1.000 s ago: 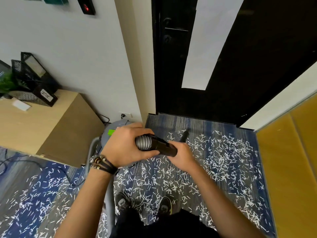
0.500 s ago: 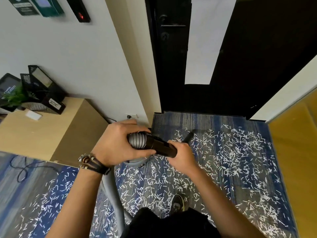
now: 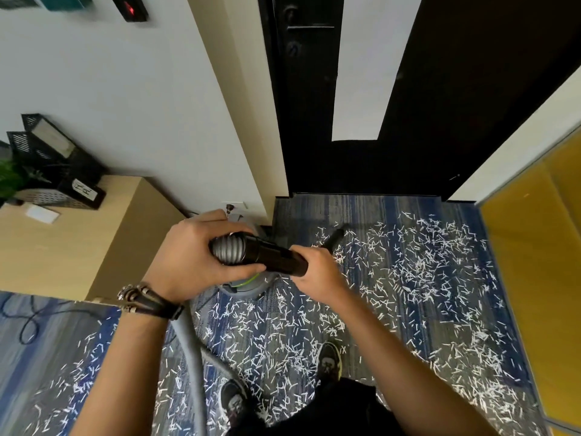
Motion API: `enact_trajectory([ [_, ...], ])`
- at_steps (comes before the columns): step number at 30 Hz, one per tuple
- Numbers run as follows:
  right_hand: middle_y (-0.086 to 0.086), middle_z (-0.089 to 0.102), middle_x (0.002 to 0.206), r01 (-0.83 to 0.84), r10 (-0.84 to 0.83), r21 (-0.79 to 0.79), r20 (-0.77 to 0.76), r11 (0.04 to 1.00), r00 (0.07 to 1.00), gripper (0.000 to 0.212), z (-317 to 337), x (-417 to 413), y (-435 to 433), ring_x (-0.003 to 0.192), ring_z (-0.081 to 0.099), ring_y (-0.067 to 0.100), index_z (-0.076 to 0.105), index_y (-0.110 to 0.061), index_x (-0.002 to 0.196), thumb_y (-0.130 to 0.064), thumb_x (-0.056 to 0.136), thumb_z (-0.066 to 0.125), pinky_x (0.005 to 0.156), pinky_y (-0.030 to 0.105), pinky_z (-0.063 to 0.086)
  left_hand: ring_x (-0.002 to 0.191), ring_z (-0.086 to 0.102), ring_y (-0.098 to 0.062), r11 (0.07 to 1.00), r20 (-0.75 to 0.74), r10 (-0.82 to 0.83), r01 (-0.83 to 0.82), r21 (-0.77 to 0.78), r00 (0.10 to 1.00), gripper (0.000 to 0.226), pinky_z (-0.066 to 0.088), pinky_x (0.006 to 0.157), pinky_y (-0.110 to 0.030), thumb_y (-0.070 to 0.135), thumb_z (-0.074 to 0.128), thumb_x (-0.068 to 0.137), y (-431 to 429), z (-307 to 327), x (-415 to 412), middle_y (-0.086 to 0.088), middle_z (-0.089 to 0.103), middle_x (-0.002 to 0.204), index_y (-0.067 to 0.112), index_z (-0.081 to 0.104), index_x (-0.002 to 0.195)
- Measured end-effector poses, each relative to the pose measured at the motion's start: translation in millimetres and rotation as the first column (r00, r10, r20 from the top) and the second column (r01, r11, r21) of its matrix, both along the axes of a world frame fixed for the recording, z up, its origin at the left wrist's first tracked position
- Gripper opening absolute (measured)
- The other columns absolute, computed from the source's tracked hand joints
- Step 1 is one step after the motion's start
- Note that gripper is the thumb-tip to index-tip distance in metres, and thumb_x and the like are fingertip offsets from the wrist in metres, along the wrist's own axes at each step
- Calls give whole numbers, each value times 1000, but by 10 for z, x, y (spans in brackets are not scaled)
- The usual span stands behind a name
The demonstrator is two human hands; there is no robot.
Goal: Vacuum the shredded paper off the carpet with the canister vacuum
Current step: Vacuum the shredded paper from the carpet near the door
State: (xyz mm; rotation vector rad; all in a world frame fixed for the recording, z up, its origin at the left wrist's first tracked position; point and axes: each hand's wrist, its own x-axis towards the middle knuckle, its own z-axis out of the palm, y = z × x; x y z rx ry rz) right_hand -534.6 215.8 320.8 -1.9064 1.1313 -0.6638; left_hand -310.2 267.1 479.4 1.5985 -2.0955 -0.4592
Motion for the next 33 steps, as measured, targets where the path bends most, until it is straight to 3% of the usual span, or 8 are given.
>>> enact_trajectory([
  [6,-9,60,70,-39,41,51,-34,998,999,21,17,496,286,65,54,8,65,-20,82,0,77,69,58,20,40,85,67,-8,998,15,46,-47,37,999,55,57,72,-42,73,79,70,349,-140,520,14,66,93,35,77,110],
  [14,-10,65,75,-54,77,112,-215,992,974,31,-64,661,572,75,63,13,61,-31,80,-1,76,69,68,37,52,87,58,15,995,-49,75,-71,75,996,51,42,74,-8,75,78,67,771,-356,727,37,57,93,43,73,107],
  [20,-8,63,71,-42,60,93,-196,995,979,26,-32,759,611,71,60,15,57,-26,79,-2,78,66,67,42,53,80,55,10,990,-53,142,-140,30,988,51,44,68,-16,74,75,69,872,-357,746,35,53,91,44,73,111],
  [23,-4,66,74,-92,103,82,-142,992,985,18,-7,763,556,73,63,16,63,-20,82,-3,80,66,67,40,52,82,57,12,986,-47,169,-169,11,984,51,41,69,-13,74,75,69,845,-294,727,37,53,94,41,76,109],
  [27,-10,61,70,-108,117,73,-133,992,984,23,10,531,425,69,60,13,64,-24,82,-1,79,67,65,36,49,84,59,13,990,-98,134,-137,-29,986,48,39,75,-5,65,84,68,735,-241,506,41,55,95,36,80,106],
  [33,-14,60,71,-104,117,89,-151,991,982,28,-8,96,298,69,58,8,62,-29,86,-3,81,68,59,22,41,90,60,14,989,-134,130,-139,-56,982,53,42,82,-7,64,86,68,572,-261,178,38,57,97,30,81,109],
])
